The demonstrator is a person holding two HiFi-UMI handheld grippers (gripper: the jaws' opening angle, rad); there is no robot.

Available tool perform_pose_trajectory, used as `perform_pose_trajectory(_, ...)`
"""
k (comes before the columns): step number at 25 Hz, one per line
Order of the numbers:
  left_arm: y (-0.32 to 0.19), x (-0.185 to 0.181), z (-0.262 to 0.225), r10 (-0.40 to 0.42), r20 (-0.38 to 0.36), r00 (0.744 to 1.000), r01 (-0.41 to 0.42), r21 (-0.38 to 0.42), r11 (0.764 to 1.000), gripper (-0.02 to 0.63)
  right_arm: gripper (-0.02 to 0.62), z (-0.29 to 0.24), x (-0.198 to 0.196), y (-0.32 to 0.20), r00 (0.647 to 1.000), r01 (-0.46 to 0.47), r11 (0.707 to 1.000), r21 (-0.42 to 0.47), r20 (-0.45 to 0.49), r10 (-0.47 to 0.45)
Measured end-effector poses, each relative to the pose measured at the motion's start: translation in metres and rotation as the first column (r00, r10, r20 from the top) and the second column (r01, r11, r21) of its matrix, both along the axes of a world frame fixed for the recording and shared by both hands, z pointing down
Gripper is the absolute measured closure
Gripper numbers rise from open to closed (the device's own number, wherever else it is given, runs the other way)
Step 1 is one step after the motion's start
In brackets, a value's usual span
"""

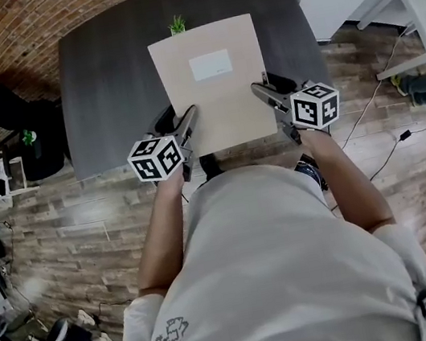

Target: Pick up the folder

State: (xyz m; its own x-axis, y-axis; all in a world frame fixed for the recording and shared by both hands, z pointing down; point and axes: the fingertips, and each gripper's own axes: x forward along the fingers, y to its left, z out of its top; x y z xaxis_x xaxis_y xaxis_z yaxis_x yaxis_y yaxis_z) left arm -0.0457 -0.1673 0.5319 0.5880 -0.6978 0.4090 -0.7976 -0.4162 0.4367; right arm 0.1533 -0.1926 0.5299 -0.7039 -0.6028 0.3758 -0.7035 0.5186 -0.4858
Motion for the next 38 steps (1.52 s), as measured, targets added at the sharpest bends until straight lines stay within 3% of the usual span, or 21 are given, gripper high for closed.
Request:
perform_pose_trajectory(8, 0.054, 0.043, 0.000, -0.026, 0.004, 1.000, 0.026, 0.011, 1.000, 0.354, 0.370, 0.003, 0.042, 0.049, 1.000, 0.019, 1.000, -0.007, 0.006, -0.019)
perform_pose_trajectory(16, 0.089, 0.043, -0.005, -0.055, 0.023, 0.998, 0.054, 0.015, 0.998, 0.354, 0.371, 0.003, 0.042, 0.079, 0.998, 0.049, 0.999, -0.011, 0.030, -0.049)
perform_pose_trajectory(27, 0.114, 0.017, -0.021, -0.060, 0.014, 0.998, 0.060, 0.054, 0.997, 0.354, 0.371, -0.014, 0.016, 0.104, 0.998, 0.051, 0.999, 0.018, 0.029, -0.051)
perform_pose_trajectory(38, 0.161, -0.052, -0.039, -0.048, 0.014, 0.999, 0.046, 0.084, 0.995, 0.354, 0.371, -0.034, -0.053, 0.156, 0.999, 0.047, 0.997, 0.064, 0.018, -0.049)
